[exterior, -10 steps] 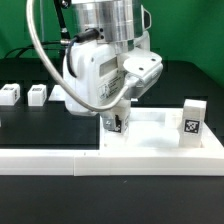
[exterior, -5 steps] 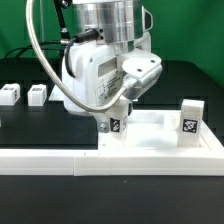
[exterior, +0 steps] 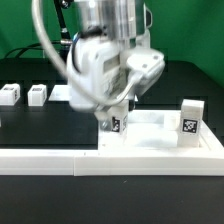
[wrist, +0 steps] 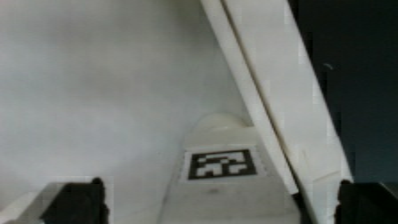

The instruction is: Assemble square table

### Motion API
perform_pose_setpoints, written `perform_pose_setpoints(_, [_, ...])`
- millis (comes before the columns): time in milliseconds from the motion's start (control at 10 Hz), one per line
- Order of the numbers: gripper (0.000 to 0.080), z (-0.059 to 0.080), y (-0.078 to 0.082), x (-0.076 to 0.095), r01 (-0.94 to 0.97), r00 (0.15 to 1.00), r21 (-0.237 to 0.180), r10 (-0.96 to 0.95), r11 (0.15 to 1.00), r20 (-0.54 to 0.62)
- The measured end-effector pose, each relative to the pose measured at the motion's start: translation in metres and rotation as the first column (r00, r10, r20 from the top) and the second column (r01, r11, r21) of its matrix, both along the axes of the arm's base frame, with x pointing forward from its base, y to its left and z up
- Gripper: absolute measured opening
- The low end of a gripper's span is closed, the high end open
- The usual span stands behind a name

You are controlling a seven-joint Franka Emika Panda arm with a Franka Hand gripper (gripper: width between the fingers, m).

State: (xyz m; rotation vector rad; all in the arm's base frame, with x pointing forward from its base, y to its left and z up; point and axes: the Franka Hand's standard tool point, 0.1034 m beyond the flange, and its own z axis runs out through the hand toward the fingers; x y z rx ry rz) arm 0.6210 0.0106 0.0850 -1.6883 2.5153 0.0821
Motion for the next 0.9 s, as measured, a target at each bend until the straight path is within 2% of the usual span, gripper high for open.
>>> perform_pose_setpoints(100, [0.0648, 0.0048, 0.0023, -0.002, -0.026, 1.0, 0.005, 0.026, 1.0, 0.001])
perform_pose_setpoints(300, [0.0648, -0.0004, 0.0018, -0.0037, -0.025, 1.0, 0.003, 0.025, 1.0, -0.007])
perform_pose_setpoints(900, [0.0648, -0.0021, 0.0016, -0.0044, -0.025, 1.0, 0.002, 0.026, 1.0, -0.009])
